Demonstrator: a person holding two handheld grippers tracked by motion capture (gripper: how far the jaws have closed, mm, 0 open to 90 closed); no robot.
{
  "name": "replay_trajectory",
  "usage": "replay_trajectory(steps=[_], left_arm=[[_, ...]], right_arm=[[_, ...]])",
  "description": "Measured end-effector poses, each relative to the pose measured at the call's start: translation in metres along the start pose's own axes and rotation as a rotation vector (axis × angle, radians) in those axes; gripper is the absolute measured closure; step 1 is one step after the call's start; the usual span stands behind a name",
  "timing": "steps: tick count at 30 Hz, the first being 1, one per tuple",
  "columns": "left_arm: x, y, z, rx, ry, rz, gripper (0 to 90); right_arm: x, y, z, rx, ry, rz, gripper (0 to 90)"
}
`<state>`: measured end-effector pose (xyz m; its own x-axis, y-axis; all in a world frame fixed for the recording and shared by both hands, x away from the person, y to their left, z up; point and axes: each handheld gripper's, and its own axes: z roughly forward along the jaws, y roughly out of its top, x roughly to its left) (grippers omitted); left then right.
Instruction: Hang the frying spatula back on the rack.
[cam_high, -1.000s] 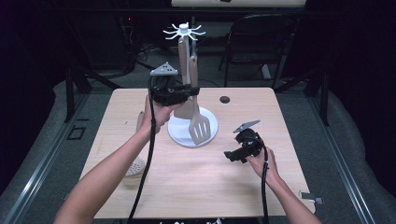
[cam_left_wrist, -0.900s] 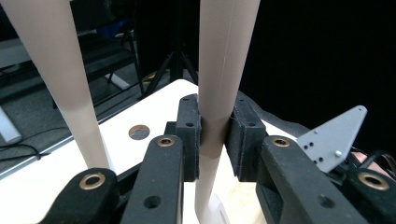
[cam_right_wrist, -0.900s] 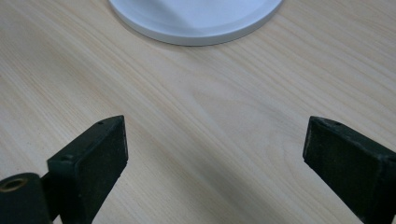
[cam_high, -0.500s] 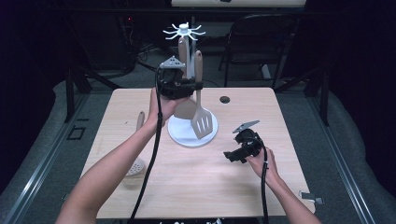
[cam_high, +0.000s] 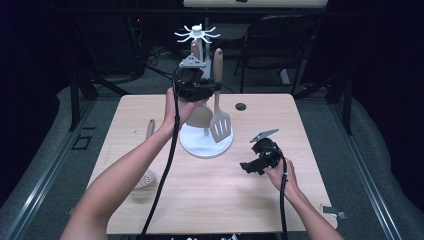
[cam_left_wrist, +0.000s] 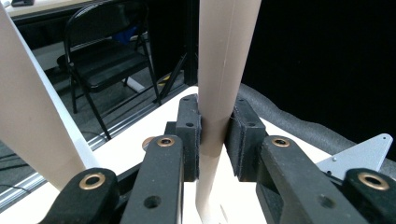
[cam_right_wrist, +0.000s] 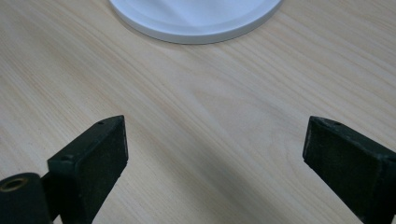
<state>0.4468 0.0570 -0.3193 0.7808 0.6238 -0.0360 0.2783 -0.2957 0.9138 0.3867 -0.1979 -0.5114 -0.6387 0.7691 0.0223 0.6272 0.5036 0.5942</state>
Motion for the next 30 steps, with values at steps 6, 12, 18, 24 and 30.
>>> replay_trajectory(steps=[6,12,18,24,30], left_arm=[[0.004,-0.002,0.000,0.002,0.012,-0.013,76.4],[0.007,0.000,-0.001,0.000,0.037,-0.008,76.4],[0.012,0.000,0.003,0.002,0.038,-0.024,76.4],[0.015,0.004,0.005,-0.002,0.038,-0.038,76.4],[0.019,0.007,0.002,-0.013,0.037,-0.053,76.4]], right_arm=[[0.001,0.000,-0.002,-0.005,-0.005,0.004,6.4],[0.001,0.000,-0.003,-0.009,-0.005,0.004,6.4],[0.002,0.000,-0.001,0.000,-0.002,-0.004,6.4],[0.001,-0.001,0.001,0.012,-0.002,-0.007,6.4],[0.002,-0.001,0.001,0.025,0.001,-0.011,6.5]])
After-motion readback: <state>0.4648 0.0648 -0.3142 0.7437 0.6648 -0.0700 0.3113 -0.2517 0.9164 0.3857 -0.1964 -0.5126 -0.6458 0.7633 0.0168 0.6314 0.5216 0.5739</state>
